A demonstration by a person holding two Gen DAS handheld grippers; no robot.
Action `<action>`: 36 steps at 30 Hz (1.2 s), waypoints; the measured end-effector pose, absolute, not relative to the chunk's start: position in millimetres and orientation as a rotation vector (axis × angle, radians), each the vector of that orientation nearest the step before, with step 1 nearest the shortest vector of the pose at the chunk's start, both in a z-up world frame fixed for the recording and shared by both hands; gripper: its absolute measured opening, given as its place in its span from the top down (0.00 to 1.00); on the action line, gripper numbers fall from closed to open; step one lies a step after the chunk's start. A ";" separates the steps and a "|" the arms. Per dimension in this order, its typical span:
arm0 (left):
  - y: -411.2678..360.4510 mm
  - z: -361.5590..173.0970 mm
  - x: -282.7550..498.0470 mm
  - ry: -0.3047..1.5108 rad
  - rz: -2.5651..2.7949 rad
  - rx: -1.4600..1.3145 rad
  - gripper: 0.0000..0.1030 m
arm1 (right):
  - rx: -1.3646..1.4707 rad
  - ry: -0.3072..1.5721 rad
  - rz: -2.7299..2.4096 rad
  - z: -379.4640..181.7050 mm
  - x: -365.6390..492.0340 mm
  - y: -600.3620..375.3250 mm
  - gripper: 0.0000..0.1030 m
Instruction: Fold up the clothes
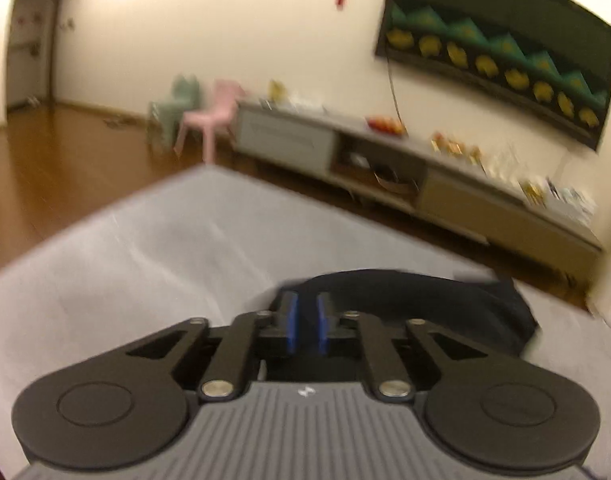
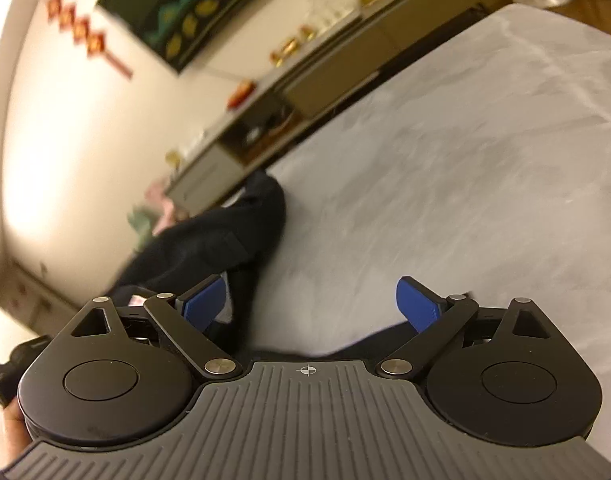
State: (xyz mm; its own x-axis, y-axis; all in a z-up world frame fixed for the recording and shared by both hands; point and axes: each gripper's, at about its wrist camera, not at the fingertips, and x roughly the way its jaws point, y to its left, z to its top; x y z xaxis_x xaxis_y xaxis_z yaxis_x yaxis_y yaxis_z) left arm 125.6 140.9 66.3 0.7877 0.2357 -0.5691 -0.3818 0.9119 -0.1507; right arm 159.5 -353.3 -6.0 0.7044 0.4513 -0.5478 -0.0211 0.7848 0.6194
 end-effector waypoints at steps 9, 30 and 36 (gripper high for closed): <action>41.9 54.8 137.5 0.563 -0.132 0.104 0.06 | 0.477 0.808 0.322 -17.0 161.5 -309.7 0.08; 159.5 127.0 130.9 0.332 0.205 -0.128 0.95 | 0.335 0.806 0.412 -8.6 171.8 -274.4 0.10; 268.2 65.7 129.0 0.576 0.299 -0.333 0.95 | 0.240 0.830 0.405 -15.2 171.5 -248.1 0.10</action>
